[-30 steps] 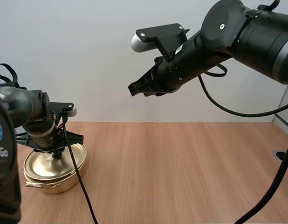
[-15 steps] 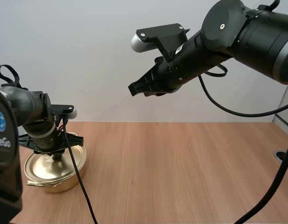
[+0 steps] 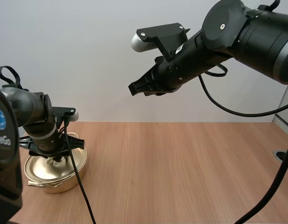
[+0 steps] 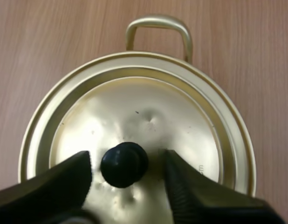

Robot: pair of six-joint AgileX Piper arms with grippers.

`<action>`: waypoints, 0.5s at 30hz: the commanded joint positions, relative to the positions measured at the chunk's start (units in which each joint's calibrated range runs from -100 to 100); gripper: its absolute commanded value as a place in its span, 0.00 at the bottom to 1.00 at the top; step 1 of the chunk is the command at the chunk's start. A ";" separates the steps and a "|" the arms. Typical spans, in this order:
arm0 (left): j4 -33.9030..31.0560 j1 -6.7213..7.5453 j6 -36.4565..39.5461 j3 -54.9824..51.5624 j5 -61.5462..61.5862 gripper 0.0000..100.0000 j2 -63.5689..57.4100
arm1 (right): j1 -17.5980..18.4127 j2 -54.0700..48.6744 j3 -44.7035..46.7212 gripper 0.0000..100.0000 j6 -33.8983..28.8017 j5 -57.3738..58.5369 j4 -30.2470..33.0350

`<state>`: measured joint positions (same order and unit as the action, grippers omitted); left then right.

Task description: Open the pot, put the car inside, and close it

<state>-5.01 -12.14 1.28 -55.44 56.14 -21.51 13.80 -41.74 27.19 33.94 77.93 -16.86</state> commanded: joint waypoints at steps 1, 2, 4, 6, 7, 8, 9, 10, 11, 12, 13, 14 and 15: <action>-0.37 -0.03 -1.96 0.18 -0.46 1.00 0.01 | -0.01 0.06 0.07 0.00 -0.02 0.01 -0.02; -0.71 -0.03 -2.06 0.18 -0.46 1.00 0.01 | -0.01 0.06 0.07 0.00 -0.02 0.01 -0.02; -1.75 -0.03 -2.06 0.18 -1.02 1.00 0.01 | -0.01 0.06 0.07 0.00 -0.02 0.01 -0.02; -2.37 -0.03 -2.06 0.18 -1.20 1.00 -0.11 | -0.01 0.06 0.07 0.00 -0.02 0.01 -0.02; -2.37 -0.03 -2.06 0.49 -1.20 1.00 -0.23 | -0.01 0.06 0.07 0.00 -0.02 0.01 -0.02; -2.52 -0.03 -2.06 0.78 -1.34 1.00 -0.23 | -0.01 0.06 0.07 0.00 -0.02 0.01 -0.02; -2.64 -0.03 -2.06 1.37 -1.34 1.00 -0.23 | -0.01 0.06 0.07 0.00 -0.02 0.01 -0.02; -2.91 -0.03 -2.06 1.83 -1.18 1.00 -0.23 | -0.01 0.06 0.07 0.00 -0.02 0.01 -0.02; -3.69 -0.03 -2.06 2.45 -1.93 1.00 -0.23 | -0.01 0.06 0.07 0.00 -0.02 0.01 -0.02; -4.36 -0.03 -2.06 3.13 -2.45 1.00 -0.23 | -0.01 0.06 0.07 0.00 -0.02 0.01 -0.02; -4.60 -0.03 -2.06 3.79 -2.69 1.00 -0.23 | -0.01 0.06 0.07 0.00 -0.02 0.01 -0.02; -4.60 -0.03 -2.06 4.73 -2.05 1.00 -0.23 | -0.01 0.06 0.07 0.00 -0.02 0.01 -0.02; -4.60 -0.03 -2.06 5.70 -1.15 1.00 -0.23 | -0.01 0.06 0.07 0.00 -0.02 0.01 -0.02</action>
<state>-9.61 -12.14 -0.75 -50.85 53.58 -21.74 13.80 -41.74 27.19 33.94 77.93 -16.86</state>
